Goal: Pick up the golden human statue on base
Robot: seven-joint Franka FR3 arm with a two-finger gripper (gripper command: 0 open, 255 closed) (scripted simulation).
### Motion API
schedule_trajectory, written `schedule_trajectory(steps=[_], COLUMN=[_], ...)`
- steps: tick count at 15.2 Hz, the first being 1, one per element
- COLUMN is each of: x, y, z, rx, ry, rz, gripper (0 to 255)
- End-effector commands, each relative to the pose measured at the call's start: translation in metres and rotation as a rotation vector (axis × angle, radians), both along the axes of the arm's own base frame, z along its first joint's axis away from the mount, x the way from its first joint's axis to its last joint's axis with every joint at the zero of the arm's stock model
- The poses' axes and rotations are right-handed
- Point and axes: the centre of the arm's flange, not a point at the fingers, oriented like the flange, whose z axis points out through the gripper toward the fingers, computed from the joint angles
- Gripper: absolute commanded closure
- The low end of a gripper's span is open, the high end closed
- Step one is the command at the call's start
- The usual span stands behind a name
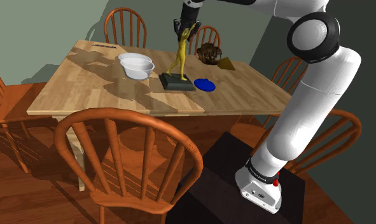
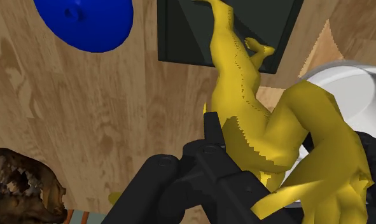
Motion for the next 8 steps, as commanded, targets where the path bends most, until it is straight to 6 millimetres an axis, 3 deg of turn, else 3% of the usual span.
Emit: schedule_trajectory(steps=[1,6,8], x=[0.0,0.0,0.0], y=[0.001,0.001,0.001], z=[0.011,0.038,0.039], rx=[0.0,0.0,0.0], ry=[-0.002,-0.002,-0.002], rz=[0.0,0.0,0.0], gripper=[255,255,255])
